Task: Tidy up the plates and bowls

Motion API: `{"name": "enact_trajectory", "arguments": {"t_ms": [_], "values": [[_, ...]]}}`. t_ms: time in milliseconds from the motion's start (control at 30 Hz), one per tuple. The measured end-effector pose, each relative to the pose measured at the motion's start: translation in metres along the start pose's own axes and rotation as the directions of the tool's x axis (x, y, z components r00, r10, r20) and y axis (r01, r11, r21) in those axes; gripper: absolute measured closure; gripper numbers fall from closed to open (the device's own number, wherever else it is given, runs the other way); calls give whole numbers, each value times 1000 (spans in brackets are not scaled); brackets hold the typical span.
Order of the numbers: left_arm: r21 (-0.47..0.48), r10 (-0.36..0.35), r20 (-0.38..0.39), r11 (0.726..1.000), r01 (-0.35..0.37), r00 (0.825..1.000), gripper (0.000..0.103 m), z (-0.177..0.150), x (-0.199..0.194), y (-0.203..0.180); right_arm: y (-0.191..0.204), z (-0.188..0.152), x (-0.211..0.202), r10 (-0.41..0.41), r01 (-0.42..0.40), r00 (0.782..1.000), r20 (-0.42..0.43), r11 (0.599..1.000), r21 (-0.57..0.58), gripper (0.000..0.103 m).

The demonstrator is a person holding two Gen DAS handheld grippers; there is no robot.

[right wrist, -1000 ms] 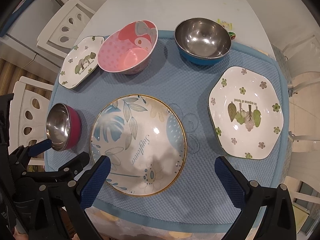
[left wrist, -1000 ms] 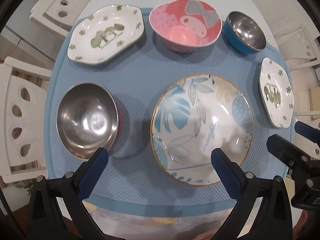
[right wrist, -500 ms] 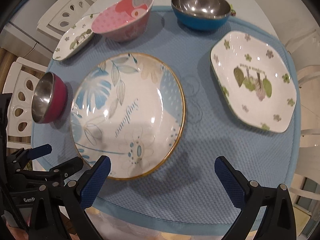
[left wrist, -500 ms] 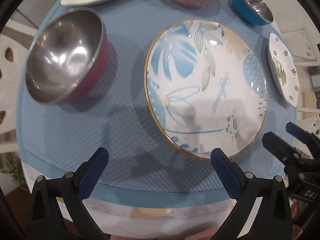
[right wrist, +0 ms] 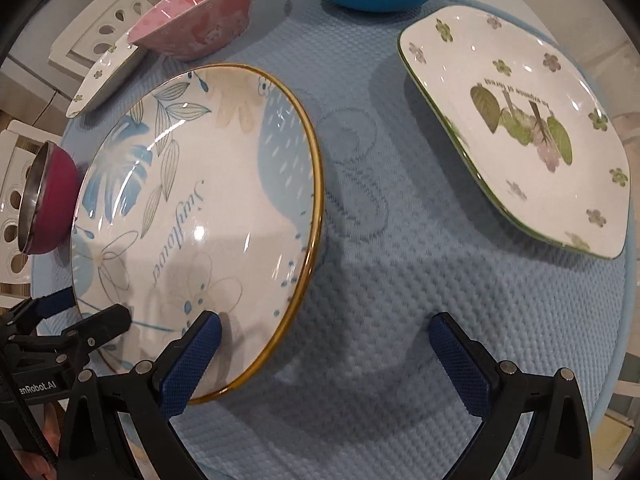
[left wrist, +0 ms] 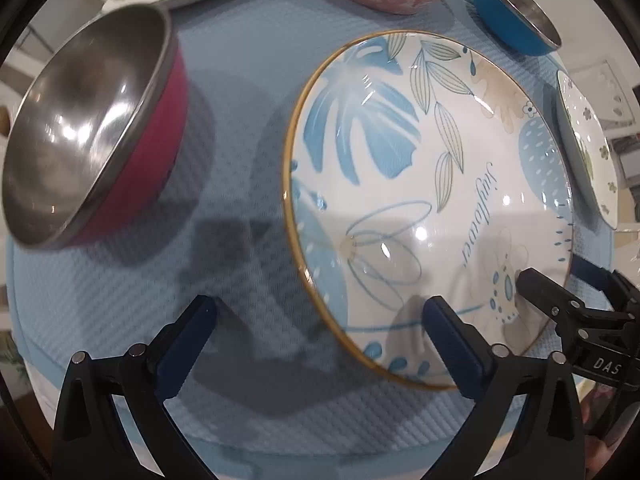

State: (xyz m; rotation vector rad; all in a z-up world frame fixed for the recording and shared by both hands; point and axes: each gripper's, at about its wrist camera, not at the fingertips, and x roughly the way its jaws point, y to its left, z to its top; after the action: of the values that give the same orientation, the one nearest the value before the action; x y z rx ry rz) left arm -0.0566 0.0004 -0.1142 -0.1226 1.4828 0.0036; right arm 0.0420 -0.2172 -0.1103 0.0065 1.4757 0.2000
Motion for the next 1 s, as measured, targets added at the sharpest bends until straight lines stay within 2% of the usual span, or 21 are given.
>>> {"name": "enact_trajectory", "arguments": {"t_ms": [133,200,233,333,433,500,567,633,700,767,867,1000], "values": [[-2,-15,6,1000,15,1000,0,14,-3,-4,1,11,3,-11,11,1000,9,1000,15,0],[-19,-13,35,1000,14,999,0,19,-2,-2,0,20,4,-24,23,999,31,999,43,0],[-24,-15,70,1000,17,997,0,32,8,6,-1,26,5,-28,26,999,40,998,55,0],[-21,-16,86,1000,18,996,0,42,8,1,-5,50,9,-31,28,999,28,995,93,0],[-30,-19,101,999,22,995,1,46,8,-1,0,67,12,-25,23,999,36,999,49,0],[-26,-27,123,999,30,992,11,47,3,-3,7,74,11,-8,8,999,52,1000,-14,7],[-18,-61,157,998,65,986,47,45,-7,-2,12,79,10,10,-7,998,57,999,-47,14],[-1,-68,163,998,69,984,57,49,-14,-4,11,86,7,36,-32,997,64,997,-63,28],[-15,-77,159,997,81,984,58,57,-15,-3,9,92,4,53,-50,996,65,997,-59,48],[-16,-89,155,996,92,984,58,62,-17,-1,8,93,2,80,-76,995,63,995,-60,61],[28,-72,143,997,69,987,58,62,-17,0,12,93,0,79,-73,995,61,994,-87,61],[77,-60,126,996,51,990,58,57,-18,4,27,66,-1,103,-98,994,30,987,-126,61]]}}
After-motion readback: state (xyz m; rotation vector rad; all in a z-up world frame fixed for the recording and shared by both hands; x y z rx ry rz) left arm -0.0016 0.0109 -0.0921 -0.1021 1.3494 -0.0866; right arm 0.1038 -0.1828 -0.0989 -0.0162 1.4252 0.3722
